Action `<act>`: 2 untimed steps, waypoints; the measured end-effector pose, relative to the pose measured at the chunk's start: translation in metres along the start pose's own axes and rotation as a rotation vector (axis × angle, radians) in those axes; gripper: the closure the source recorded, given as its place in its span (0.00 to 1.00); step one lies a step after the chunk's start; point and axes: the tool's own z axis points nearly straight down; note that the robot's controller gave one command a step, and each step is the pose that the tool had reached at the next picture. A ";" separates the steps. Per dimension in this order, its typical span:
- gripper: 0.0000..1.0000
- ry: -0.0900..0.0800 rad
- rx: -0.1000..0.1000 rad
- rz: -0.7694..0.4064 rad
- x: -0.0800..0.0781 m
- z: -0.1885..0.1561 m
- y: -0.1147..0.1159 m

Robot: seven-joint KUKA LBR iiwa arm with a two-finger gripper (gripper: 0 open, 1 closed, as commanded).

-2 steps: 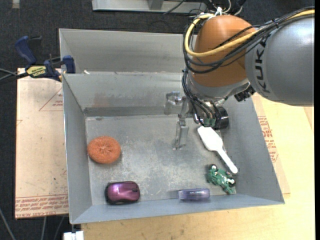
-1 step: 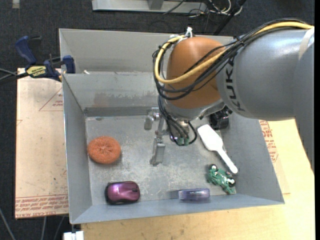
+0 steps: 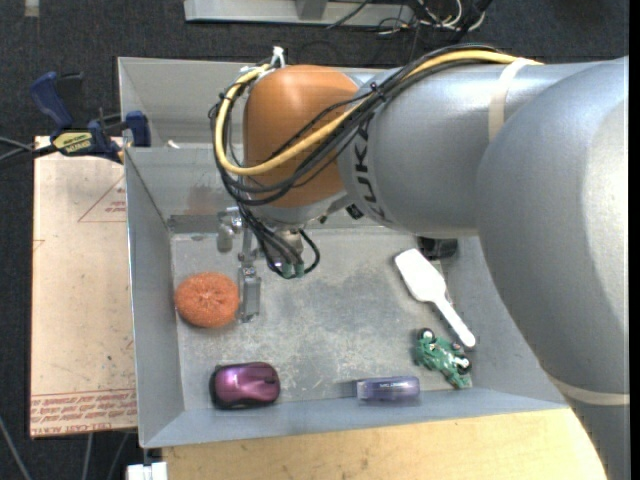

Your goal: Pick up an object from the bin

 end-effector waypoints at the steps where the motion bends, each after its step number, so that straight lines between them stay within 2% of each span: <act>1: 0.00 0.003 -0.002 -0.008 0.004 0.025 0.015; 2: 0.00 -0.003 -0.002 0.206 0.004 0.083 0.023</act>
Offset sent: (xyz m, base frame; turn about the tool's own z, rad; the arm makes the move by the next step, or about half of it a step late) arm -0.0071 0.0273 -0.1003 0.2302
